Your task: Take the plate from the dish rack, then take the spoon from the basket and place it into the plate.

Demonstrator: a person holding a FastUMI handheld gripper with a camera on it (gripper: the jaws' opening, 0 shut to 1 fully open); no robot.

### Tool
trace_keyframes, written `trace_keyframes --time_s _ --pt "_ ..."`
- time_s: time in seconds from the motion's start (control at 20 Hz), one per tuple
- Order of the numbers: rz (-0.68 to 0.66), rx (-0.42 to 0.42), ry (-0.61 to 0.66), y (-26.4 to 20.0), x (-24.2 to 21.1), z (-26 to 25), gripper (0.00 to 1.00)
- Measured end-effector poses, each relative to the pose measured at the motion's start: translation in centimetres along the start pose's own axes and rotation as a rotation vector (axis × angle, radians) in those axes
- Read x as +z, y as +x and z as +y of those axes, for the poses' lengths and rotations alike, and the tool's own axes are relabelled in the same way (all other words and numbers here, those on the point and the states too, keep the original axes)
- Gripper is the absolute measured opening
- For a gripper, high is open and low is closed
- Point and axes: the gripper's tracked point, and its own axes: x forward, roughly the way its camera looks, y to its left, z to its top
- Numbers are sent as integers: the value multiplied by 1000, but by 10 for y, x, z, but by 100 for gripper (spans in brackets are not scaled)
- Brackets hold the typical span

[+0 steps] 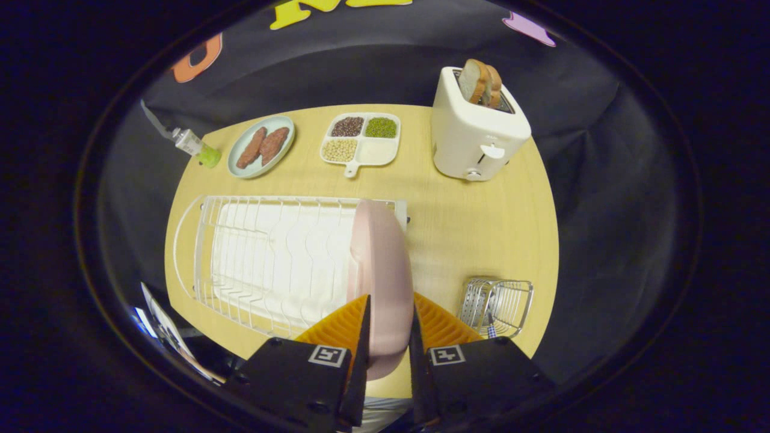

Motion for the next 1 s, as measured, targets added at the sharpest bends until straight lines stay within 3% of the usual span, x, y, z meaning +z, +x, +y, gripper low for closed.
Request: trace_keyframes --time_s 0.25,0.6,0.75,1.0 --pt "-25 -115 88 -11 -5 -11 28" --pt "-153 -340 123 -44 -14 -2 27" --pt "-216 -323 112 -64 -28 15 26" --pt "-278 -152 39 -77 -89 56 26"
